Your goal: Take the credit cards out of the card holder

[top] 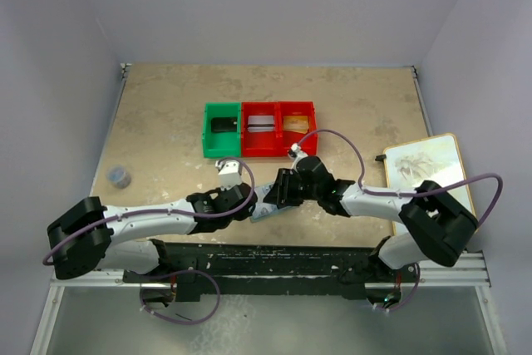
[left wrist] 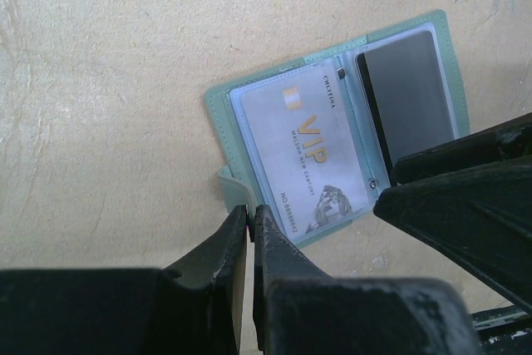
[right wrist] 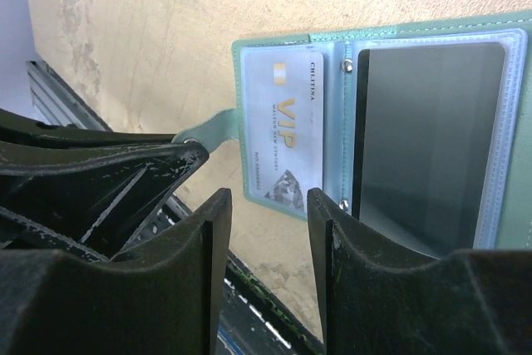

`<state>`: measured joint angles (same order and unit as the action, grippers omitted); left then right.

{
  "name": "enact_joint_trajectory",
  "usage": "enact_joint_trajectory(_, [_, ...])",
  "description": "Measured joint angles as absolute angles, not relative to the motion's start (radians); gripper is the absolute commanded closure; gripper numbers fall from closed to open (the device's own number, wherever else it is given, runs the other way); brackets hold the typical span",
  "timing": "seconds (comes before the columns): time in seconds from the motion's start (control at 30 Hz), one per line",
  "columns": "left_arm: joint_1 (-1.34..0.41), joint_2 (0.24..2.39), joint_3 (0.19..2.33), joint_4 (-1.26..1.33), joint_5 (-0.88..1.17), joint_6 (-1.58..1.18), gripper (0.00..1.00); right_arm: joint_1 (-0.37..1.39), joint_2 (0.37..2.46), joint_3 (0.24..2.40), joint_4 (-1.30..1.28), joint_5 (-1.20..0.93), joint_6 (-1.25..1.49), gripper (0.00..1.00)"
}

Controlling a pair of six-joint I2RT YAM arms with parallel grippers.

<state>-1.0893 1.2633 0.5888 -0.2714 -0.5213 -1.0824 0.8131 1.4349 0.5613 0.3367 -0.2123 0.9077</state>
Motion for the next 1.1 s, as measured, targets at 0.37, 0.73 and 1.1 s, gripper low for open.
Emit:
enact_joint_trajectory(0.37, [-1.089, 1.178, 0.589, -0.286, -0.531, -1.08, 0.78, 0.813, 1.506, 0.569, 0.357, -0.216, 0.908, 0.6])
enact_joint_trajectory(0.73, [-1.089, 1.112, 0.628, -0.254, -0.482, -1.07, 0.76, 0.796, 1.488, 0.562, 0.367, -0.154, 0.916, 0.65])
enact_joint_trajectory(1.1, [-1.087, 1.354, 0.675, -0.044, -0.363, -1.113, 0.78, 0.765, 1.485, 0.522, 0.411, -0.179, 0.925, 0.66])
